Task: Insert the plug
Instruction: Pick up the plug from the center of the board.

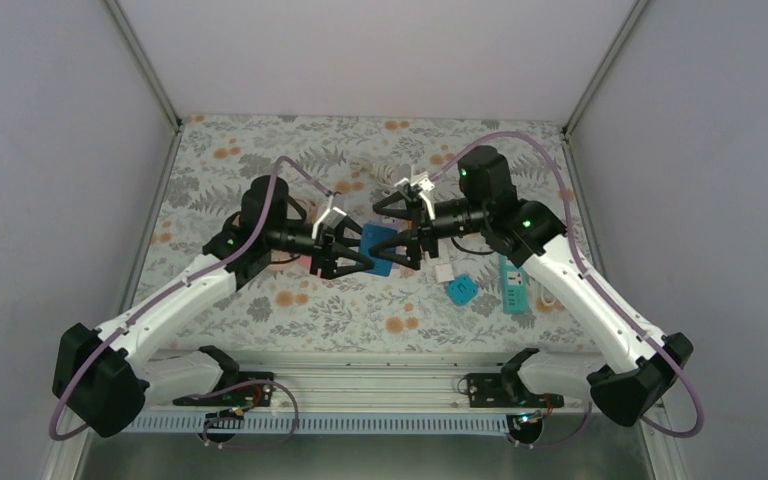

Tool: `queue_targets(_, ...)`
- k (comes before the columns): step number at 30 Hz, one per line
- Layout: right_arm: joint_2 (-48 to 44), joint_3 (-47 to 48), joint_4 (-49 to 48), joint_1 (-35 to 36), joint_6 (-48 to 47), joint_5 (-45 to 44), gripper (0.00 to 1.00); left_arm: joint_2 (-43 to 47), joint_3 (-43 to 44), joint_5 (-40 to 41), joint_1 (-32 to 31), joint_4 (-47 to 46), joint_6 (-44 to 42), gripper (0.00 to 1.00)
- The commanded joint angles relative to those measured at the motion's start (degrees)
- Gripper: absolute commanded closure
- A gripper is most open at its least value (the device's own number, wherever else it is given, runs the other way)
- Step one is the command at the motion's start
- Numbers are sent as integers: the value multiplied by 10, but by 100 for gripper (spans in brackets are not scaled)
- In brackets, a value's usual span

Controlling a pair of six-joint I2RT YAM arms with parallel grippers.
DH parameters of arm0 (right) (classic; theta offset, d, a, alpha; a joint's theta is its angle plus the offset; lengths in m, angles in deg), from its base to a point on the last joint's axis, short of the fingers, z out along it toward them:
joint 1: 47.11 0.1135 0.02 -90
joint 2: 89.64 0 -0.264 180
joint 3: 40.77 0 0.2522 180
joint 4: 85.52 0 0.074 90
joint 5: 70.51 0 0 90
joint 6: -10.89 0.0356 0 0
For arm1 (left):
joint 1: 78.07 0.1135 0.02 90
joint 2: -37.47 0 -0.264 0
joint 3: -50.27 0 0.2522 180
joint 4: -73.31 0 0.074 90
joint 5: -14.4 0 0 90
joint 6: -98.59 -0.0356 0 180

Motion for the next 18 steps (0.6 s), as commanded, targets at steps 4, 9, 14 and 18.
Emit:
queue_targets(4, 12, 7, 51, 21, -53, -12, 4, 6, 42, -54, -6, 31, -34, 56)
queue_targets(9, 28, 2, 64, 25, -38, -13, 17, 14, 56, -48, -6, 53, -48, 56)
queue_targets(14, 36, 1, 52, 25, -22, 2, 48, 11, 57, -39, -8, 55, -45, 56)
queue_targets(18, 12, -2, 6, 25, 1, 6, 58, 20, 55, -36, -9, 47, -28, 53)
